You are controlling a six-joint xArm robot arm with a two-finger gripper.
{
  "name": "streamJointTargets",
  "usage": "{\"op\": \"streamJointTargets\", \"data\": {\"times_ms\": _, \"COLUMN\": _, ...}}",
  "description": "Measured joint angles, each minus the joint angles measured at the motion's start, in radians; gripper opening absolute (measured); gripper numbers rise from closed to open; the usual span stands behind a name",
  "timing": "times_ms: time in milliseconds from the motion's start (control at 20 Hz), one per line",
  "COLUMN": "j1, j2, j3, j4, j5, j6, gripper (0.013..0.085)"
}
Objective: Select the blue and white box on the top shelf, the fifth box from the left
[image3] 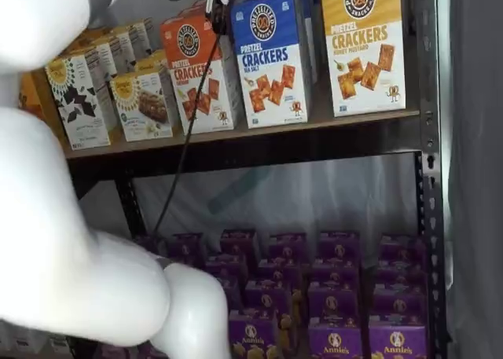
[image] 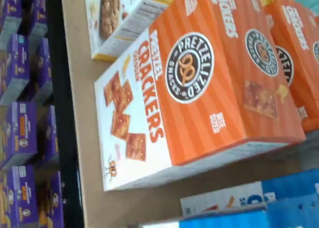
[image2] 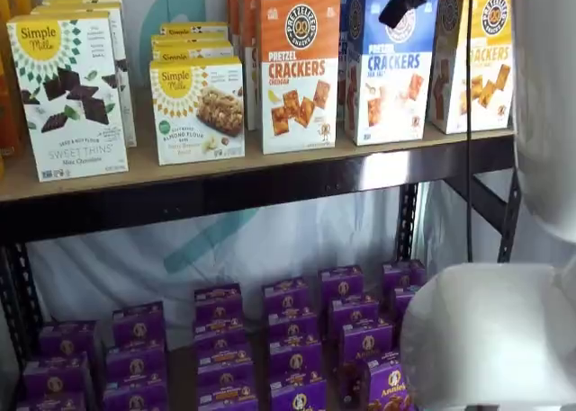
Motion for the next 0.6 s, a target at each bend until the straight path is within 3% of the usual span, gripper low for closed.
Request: {"op": "streamJointTargets", "data": {"times_ms": 600, "j1": -0.026, "j2": 0.162, "j3": -0.126, "j4": -0.012, "j5": 0.026, "j6": -0.045, "gripper": 0.085}}
